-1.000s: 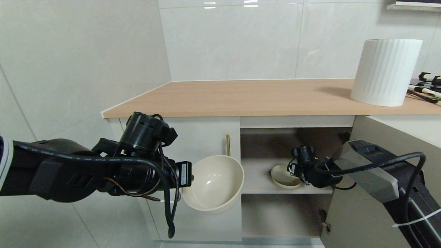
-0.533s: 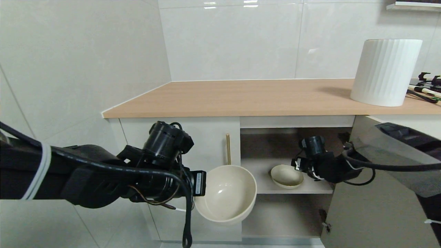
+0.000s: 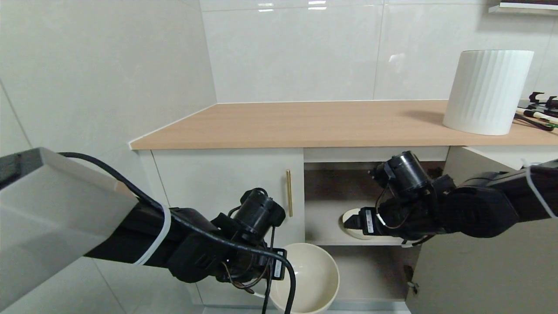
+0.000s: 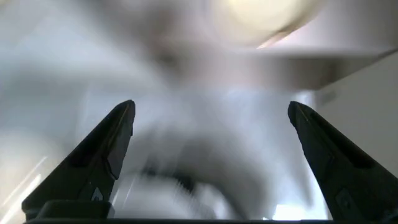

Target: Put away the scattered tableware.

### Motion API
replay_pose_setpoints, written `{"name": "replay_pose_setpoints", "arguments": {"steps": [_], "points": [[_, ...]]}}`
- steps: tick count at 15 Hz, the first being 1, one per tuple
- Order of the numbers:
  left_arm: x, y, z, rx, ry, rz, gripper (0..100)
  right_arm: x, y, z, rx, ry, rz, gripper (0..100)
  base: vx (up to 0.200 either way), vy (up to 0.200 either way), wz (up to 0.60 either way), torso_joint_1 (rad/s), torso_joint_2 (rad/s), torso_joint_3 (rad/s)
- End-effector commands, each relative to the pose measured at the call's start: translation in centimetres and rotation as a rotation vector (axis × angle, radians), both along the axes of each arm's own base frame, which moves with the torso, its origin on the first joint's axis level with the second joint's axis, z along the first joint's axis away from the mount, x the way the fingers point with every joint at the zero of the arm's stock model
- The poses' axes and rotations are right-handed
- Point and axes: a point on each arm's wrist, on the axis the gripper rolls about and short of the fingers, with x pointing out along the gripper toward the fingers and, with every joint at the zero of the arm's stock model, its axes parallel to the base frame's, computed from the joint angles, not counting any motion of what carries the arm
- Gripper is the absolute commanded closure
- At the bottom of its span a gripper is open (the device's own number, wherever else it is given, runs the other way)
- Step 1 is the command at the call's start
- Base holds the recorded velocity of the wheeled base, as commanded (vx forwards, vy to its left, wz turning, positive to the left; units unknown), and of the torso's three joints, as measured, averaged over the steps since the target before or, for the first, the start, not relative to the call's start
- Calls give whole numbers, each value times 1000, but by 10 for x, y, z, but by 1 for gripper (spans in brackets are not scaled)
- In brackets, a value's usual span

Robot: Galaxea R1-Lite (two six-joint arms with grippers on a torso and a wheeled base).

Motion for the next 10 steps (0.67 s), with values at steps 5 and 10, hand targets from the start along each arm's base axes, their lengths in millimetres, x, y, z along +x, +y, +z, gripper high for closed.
{"name": "replay_pose_setpoints", "arguments": {"steps": [5, 10], "points": [[-3, -6, -7, 16, 12, -15, 100, -41, 27, 4, -3, 14, 152, 0, 0, 0, 0, 0, 0, 0], [-11, -7, 11, -15, -26, -31, 100, -30, 40, -34, -65, 92, 150, 0, 0, 0, 0, 0, 0, 0]]}}
